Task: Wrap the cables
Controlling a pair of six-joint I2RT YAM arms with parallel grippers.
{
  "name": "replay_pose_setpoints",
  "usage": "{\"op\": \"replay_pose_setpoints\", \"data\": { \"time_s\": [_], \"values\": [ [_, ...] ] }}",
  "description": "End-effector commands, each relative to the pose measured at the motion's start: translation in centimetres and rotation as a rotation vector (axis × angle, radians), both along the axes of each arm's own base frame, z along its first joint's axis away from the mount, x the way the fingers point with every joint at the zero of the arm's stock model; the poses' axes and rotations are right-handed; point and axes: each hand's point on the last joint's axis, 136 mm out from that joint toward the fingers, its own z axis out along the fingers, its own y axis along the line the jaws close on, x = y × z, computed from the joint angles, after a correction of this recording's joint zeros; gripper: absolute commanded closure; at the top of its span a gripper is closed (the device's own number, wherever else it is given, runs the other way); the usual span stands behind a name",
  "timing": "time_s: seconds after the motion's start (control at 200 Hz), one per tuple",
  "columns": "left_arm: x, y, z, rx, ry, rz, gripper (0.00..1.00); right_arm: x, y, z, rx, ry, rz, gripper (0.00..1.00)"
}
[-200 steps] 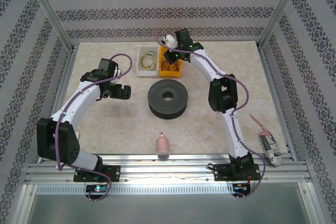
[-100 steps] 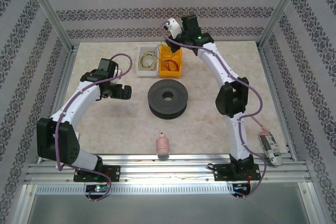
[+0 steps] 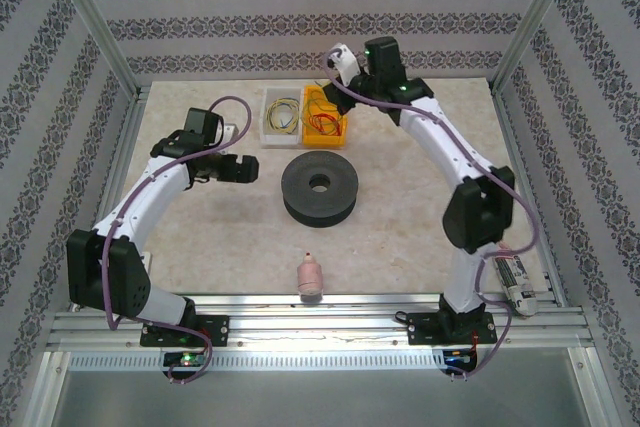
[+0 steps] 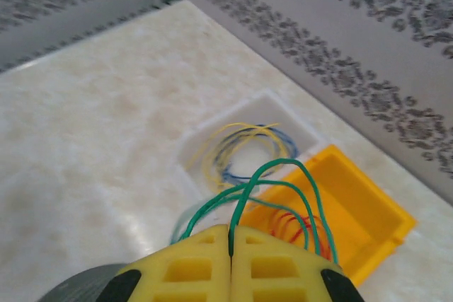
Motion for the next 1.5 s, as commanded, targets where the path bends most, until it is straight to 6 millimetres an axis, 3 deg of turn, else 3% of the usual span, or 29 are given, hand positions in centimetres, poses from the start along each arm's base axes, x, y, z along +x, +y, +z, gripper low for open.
{"op": "replay_pose_setpoints", "data": {
  "time_s": [0.0, 0.125, 0.3, 0.405, 0.719, 1.014, 1.104, 1.319, 1.499],
  "values": [
    [2.0, -4.3, 4.5, -0.225, -0.152, -0.121, 0.01, -3.3, 1.2, 4.9, 0.198, -0.058, 0.103, 1.00],
    [2.9, -7.3, 7.7, -0.416, -0.241, -0.210, 0.00, -5.2, 1.1, 5.1, 0.251, -0.040, 0.117, 1.00],
    [3.3, -9.1, 10.4, -0.572, -0.314, -0.271, 0.03, -7.0, 1.0, 5.5, 0.310, -0.032, 0.138, 1.00],
    [2.9, -10.0, 11.4, -0.647, -0.326, -0.317, 0.10, -7.4, 1.0, 5.4, 0.323, -0.027, 0.142, 1.00],
    [4.0, -10.3, 9.1, -0.680, -0.260, -0.282, 0.30, -8.2, 1.8, 6.3, 0.357, -0.037, 0.176, 1.00],
    [4.5, -10.4, 8.8, -0.682, -0.256, -0.277, 0.47, -8.9, 2.7, 6.4, 0.359, -0.026, 0.214, 1.00],
    [4.7, -10.4, 8.6, -0.681, -0.250, -0.273, 0.57, -9.1, 2.8, 6.2, 0.358, -0.021, 0.222, 1.00],
    [5.1, -10.0, 8.3, -0.668, -0.241, -0.251, 1.00, -9.0, 2.6, 5.4, 0.329, -0.021, 0.209, 1.00],
    [5.3, -7.7, 8.4, -0.633, -0.246, -0.184, 1.00, -6.8, -0.4, 4.4, 0.308, -0.019, 0.119, 1.00]
  ]
}}
